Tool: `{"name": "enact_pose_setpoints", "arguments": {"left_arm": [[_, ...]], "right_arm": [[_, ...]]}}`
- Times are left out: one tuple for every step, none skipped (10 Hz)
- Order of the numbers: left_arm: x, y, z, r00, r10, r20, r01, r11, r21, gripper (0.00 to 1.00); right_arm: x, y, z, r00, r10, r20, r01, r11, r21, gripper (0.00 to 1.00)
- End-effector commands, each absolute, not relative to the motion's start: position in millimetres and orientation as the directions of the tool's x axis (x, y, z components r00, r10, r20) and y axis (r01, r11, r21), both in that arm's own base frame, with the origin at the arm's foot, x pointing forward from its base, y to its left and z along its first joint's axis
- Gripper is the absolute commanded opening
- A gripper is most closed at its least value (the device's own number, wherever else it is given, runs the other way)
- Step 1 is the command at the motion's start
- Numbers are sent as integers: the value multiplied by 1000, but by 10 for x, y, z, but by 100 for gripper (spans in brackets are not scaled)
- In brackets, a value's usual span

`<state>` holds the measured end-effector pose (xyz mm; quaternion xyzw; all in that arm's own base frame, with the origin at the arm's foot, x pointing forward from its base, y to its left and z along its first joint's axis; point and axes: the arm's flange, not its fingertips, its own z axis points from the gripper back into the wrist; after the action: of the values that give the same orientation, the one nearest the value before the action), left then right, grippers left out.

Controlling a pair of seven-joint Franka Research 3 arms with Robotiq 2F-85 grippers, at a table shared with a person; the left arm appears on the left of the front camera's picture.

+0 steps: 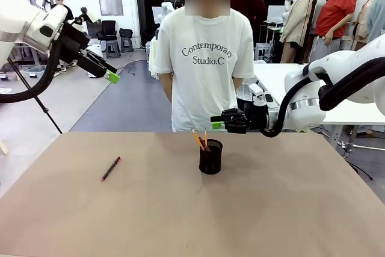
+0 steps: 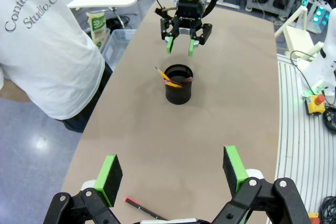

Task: Place the pens into the pen holder.
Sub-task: Pick up a writing instrument from the table and place it into the Pen holder.

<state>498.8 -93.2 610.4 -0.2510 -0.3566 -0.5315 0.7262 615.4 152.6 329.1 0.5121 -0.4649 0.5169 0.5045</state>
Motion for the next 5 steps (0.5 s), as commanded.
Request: {"name": "enact_pose_setpoints", "arguments": {"left_arm": [[4967,-927,6104,178,-594,785,949,315,23,100],[4967,-927,6104,178,-594,785,949,315,23,100],[4967,-927,6104,178,-594,785,949,315,23,100],[4967,-927,6104,178,-594,785,949,315,23,100],[4967,-927,6104,178,-594,785,949,315,23,100]], "right_arm": [[6186,1524,3336,-2,59,998,-997,-75,2,100],[6173,1513,3362,-3,57,998,-997,-73,2,100],[6177,1498,3388,13,44,999,-998,-68,16,100],[6195,1479,3394,25,43,999,-997,-71,28,100],[6165,1512,3326,27,44,999,-998,-58,29,100]]}}
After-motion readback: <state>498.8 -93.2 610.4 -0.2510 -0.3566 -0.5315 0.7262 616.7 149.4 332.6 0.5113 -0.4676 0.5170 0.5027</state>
